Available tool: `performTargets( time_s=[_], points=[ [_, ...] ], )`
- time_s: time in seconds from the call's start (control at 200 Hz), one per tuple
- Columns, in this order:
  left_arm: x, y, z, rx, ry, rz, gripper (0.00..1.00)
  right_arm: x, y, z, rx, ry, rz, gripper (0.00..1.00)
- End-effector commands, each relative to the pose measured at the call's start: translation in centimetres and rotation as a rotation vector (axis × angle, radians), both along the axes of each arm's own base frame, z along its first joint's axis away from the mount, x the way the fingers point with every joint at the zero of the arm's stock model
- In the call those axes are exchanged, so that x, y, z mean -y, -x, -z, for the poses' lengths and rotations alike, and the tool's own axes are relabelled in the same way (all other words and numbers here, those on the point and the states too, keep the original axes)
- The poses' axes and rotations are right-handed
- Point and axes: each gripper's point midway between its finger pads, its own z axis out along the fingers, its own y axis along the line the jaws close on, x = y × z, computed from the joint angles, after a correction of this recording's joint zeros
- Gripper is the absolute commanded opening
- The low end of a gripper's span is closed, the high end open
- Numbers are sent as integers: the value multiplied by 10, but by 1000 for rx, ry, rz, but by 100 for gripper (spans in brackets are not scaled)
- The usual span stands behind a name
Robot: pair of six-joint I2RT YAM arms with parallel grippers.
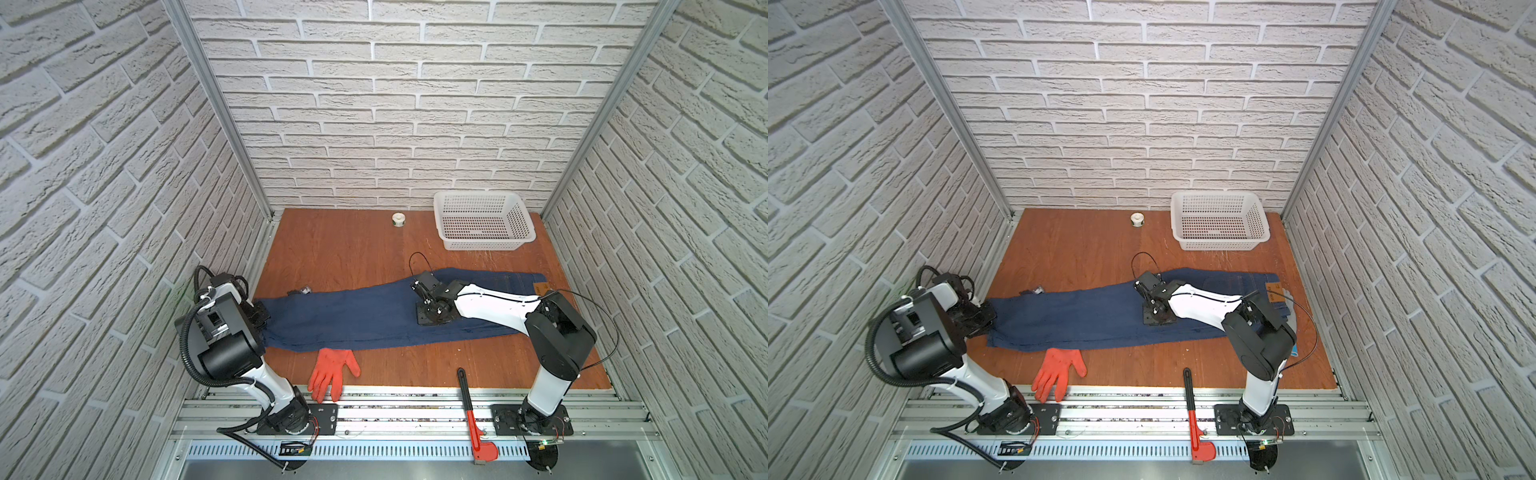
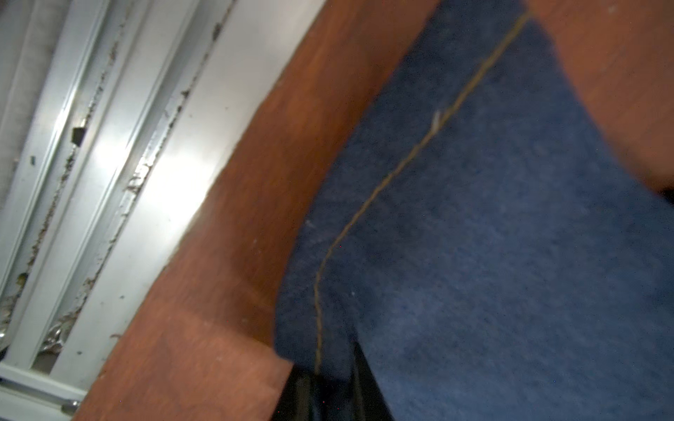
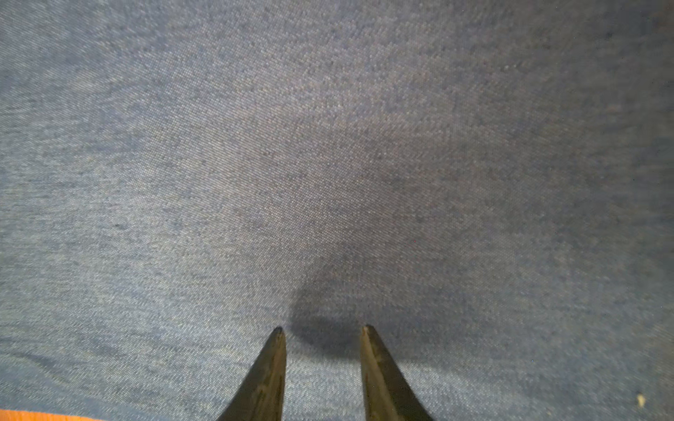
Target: Fold and stack the trousers
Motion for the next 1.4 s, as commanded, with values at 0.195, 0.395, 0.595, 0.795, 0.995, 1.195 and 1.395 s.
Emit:
performTargets(
  time_s=[0.195,0.395,0.595,0.795,0.995,1.195,1.395],
  points=[
    [0,3,-19,16,-47,34,0,0,1,-11,27,-2,7,36],
    [-4,-15,-79,205,-155,12,0,0,0,-28,66,-26,-1,36],
    [-9,-14,-129,336,-268,-32,0,2,-3,-52,122,-51,-1,36],
    [-33,-10,-159,350,-412,-60,0,1,-7,-78,169,-67,-7,37],
    [-53,-14,-187,390,-496,-96,0,10,-10,-93,201,-39,-5,38],
    [-28,-30,-206,474,-442,-21,0,31,-14,-89,202,4,33,39],
    [39,-39,-223,571,-365,90,0,64,-22,-74,171,27,97,39]
  ],
)
